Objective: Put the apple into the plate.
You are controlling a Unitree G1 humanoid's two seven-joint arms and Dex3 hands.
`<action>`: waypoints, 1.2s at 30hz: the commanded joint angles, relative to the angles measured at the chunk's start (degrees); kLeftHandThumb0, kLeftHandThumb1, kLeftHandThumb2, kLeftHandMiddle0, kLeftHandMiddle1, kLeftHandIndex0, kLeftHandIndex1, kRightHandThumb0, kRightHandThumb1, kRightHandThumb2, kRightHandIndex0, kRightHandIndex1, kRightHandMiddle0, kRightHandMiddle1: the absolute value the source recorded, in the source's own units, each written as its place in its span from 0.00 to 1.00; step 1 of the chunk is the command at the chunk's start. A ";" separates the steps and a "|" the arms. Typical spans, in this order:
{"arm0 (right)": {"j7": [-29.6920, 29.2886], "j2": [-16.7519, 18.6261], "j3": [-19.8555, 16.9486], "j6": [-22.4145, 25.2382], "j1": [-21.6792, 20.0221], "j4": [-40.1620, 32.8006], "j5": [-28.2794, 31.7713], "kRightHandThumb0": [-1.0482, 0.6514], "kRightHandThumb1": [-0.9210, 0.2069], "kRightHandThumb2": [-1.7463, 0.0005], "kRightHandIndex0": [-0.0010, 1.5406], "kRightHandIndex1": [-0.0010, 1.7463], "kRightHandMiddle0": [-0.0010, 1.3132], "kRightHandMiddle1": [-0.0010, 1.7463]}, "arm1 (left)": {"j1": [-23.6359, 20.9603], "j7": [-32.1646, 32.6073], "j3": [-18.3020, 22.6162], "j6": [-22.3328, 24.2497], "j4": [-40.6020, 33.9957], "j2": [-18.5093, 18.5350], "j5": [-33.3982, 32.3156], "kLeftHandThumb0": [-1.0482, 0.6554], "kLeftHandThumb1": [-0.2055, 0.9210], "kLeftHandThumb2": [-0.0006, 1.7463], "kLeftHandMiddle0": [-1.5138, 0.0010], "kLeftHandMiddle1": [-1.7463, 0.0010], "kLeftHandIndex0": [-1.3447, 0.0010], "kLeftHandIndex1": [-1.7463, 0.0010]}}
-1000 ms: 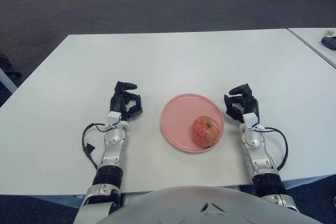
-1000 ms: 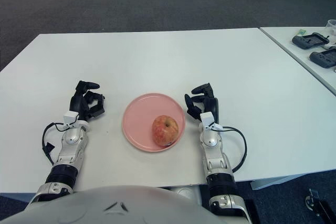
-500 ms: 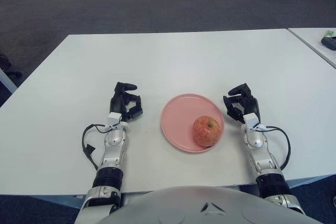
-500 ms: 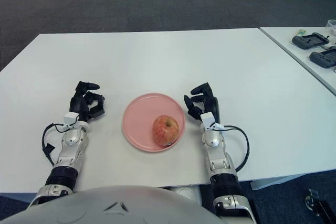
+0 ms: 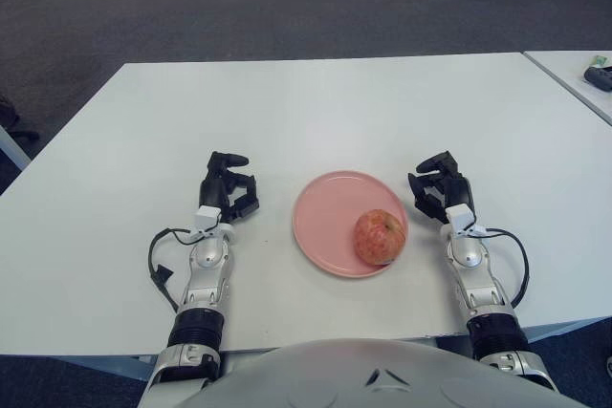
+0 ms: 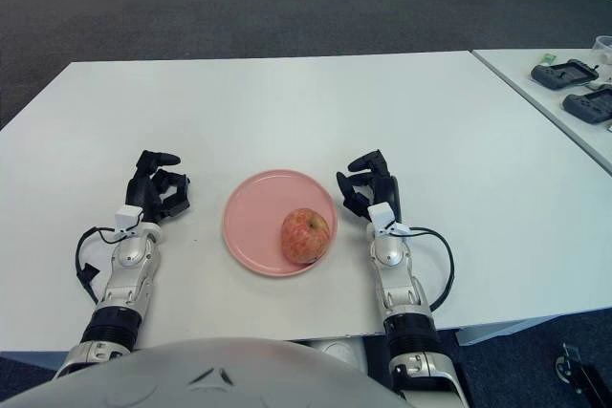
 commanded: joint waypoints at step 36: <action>-0.88 1.38 0.57 1.11 1.64 0.34 -0.09 0.41 0.05 0.66 0.37 0.65 0.17 1.00 | 4.47 0.03 0.16 3.67 -1.69 0.31 0.19 0.61 0.66 0.57 0.64 0.12 0.80 0.00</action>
